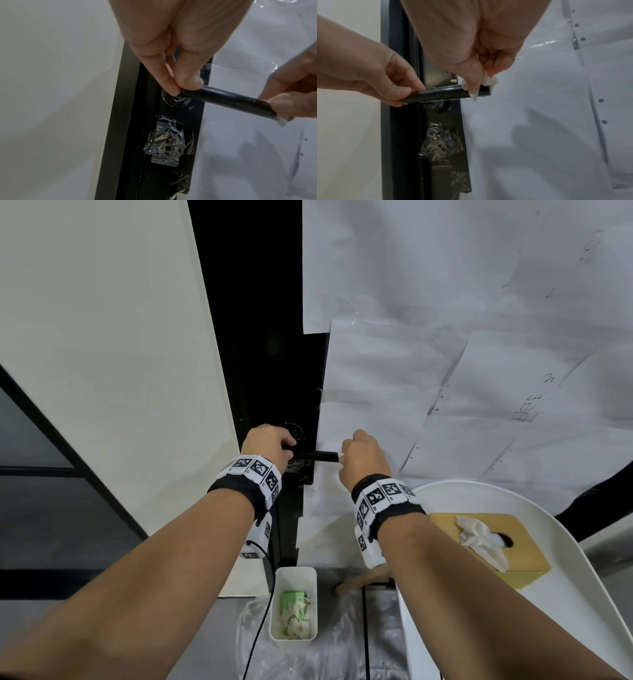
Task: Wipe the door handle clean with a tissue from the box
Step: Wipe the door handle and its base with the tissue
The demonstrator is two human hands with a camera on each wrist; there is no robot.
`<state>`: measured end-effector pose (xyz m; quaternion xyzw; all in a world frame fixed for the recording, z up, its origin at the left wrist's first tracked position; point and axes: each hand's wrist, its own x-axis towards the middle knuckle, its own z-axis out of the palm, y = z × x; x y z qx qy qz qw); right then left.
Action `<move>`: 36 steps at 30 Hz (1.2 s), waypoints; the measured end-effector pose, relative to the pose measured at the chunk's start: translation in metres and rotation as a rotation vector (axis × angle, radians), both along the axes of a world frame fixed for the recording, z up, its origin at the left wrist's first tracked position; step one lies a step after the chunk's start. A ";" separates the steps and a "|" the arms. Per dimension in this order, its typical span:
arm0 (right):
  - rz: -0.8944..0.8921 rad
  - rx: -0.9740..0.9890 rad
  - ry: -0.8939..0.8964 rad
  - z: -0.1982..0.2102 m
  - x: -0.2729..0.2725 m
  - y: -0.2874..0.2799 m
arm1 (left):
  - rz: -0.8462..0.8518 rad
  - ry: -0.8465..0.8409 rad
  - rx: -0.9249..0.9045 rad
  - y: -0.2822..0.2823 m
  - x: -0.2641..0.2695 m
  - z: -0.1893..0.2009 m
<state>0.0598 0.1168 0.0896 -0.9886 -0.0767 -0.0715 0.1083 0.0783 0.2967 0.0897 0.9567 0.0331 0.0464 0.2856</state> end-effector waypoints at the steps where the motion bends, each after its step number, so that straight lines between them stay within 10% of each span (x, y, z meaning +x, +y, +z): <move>1: 0.012 0.001 -0.006 0.001 -0.001 0.004 | 0.003 0.006 -0.007 0.000 0.001 0.000; 9: 0.145 0.064 -0.013 0.002 -0.007 0.052 | 0.009 -0.051 -0.015 -0.001 0.002 -0.006; 30: -0.348 0.302 0.288 0.000 -0.005 -0.004 | 0.006 -0.015 -0.037 0.002 0.004 -0.008; 36: -0.175 0.344 0.218 0.004 -0.011 -0.005 | 0.000 0.002 -0.015 0.002 0.005 -0.004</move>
